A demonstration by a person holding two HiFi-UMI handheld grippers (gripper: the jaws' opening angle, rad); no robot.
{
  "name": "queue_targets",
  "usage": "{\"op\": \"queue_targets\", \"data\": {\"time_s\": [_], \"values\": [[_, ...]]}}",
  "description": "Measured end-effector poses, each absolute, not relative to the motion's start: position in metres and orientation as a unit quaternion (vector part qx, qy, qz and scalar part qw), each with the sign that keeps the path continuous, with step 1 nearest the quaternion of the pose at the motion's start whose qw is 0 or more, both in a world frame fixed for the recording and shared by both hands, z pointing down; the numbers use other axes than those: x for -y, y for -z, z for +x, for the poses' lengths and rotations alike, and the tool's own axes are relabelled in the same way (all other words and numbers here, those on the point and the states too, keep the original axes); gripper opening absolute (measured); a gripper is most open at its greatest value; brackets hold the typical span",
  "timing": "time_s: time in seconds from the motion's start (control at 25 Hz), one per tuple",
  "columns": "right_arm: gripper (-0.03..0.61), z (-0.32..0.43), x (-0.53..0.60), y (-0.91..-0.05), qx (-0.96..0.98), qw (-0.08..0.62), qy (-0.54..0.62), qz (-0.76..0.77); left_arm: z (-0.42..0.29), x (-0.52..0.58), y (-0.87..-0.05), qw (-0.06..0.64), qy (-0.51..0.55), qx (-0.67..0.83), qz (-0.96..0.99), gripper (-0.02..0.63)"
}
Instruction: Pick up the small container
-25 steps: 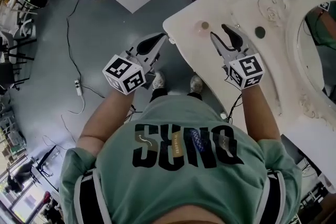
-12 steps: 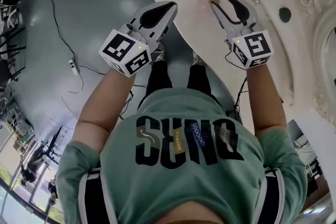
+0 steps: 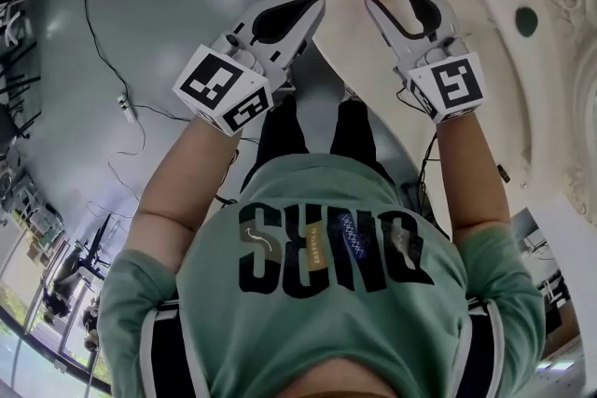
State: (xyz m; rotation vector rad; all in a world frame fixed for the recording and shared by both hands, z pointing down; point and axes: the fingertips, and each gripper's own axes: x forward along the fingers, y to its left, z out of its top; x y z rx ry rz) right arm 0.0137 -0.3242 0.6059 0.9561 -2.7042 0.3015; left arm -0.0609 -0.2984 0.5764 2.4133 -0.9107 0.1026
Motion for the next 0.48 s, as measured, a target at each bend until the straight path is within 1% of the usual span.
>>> {"op": "queue_targets", "data": {"time_s": [0.28, 0.4, 0.48], "values": [[0.19, 0.013, 0.335, -0.628, 0.924, 0.152, -0.101, 0.336, -0.063, 0.296, -0.583, 0.28, -0.035, 0.342, 0.896, 0.0], [0.174, 0.012, 0.335, -0.627, 0.927, 0.151, -0.089, 0.331, -0.063, 0.295, -0.585, 0.281, -0.035, 0.343, 0.896, 0.0], [0.149, 0.011, 0.335, -0.625, 0.928, 0.153, -0.081, 0.329, -0.063, 0.294, -0.586, 0.281, -0.035, 0.342, 0.896, 0.0]]}}
